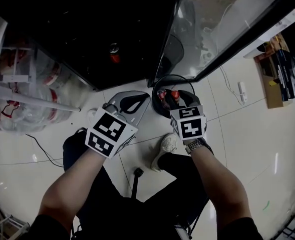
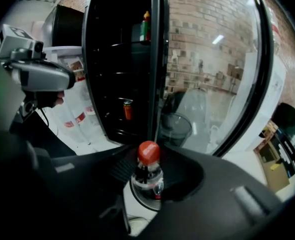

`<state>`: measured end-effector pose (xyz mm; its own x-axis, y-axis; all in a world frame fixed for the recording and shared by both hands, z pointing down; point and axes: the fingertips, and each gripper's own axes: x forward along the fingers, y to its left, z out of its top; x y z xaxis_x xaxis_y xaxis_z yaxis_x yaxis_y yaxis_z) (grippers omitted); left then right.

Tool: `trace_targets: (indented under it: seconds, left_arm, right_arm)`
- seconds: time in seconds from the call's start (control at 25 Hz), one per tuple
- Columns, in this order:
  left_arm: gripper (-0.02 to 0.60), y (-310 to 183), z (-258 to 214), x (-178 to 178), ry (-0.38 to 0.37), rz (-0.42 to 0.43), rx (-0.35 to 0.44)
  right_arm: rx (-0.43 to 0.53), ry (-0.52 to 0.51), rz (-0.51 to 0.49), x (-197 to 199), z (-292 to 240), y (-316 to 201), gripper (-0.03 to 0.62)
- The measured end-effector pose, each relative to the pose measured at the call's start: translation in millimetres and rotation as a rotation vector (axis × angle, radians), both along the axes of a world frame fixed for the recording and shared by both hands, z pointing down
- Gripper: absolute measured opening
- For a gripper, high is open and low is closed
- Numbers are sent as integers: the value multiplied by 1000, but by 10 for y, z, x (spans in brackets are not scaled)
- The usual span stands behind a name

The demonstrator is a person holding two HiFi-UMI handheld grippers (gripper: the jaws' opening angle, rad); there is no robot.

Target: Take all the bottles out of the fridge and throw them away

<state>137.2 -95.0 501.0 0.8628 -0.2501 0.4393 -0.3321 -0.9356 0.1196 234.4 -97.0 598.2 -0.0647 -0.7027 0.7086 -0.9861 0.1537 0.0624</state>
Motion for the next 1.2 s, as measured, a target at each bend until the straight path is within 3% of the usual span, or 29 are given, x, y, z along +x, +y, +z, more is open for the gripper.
trace_targets:
  seconds: [0.08, 0.16, 0.76, 1.2]
  left_arm:
    - [5, -24, 14, -46, 1, -7, -1]
    - [5, -59, -6, -77, 6, -13, -1]
    - [5, -38, -395, -190, 49, -27, 44]
    - [5, -115, -867, -331, 84, -49, 124]
  right_arm:
    - [-11, 14, 11, 3, 64, 23, 136]
    - [20, 35, 21, 19, -16, 1, 40]
    - [136, 31, 27, -78, -722, -133, 38]
    - [288, 20, -16, -384, -1554, -335, 43]
